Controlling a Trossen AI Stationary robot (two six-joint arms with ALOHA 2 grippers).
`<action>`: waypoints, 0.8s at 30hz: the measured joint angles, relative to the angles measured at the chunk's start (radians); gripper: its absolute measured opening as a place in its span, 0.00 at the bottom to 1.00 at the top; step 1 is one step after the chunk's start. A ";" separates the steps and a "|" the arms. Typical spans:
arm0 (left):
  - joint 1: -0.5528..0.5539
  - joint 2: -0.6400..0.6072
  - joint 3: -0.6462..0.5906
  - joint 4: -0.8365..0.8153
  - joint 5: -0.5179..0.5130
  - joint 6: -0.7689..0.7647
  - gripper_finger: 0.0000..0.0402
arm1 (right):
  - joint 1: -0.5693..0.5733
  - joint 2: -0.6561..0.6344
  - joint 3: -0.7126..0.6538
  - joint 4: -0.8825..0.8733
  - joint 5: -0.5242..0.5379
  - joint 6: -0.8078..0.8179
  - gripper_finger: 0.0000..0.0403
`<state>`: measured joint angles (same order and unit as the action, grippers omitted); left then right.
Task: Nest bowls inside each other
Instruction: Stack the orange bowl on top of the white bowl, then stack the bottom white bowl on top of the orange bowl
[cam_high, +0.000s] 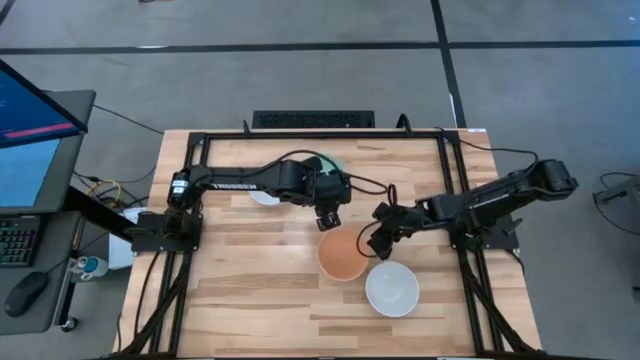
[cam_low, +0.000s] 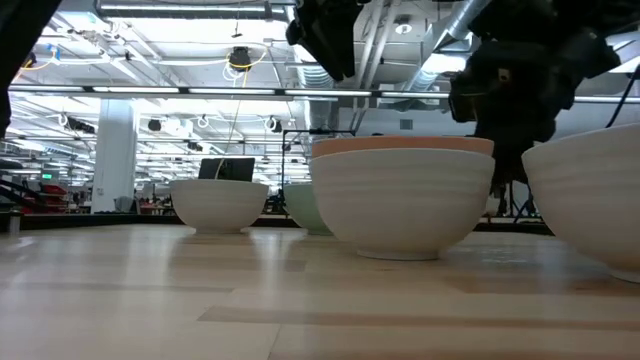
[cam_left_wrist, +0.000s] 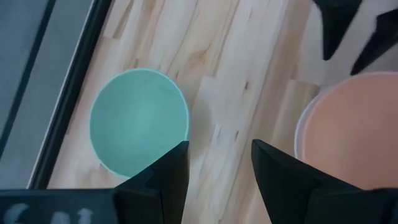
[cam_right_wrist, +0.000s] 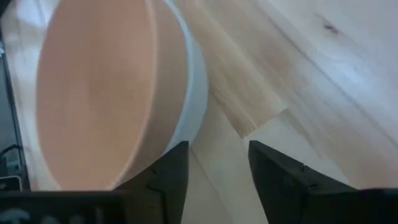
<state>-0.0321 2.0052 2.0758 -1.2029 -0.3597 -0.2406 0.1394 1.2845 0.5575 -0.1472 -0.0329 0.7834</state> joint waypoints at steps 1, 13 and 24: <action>-0.006 0.000 0.000 -0.001 -0.006 -0.001 0.41 | -0.006 0.000 0.000 0.011 -0.005 -0.004 0.48; -0.063 -0.151 -0.316 0.288 0.063 -0.098 0.41 | -0.057 -0.018 0.039 -0.111 -0.018 -0.065 0.51; -0.066 -0.241 -0.445 0.343 0.012 -0.140 0.41 | 0.022 -0.116 0.175 -0.513 0.049 -0.078 0.66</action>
<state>-0.0982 1.7645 1.6309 -0.8594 -0.3476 -0.3811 0.1611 1.1685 0.7329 -0.6604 0.0161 0.7052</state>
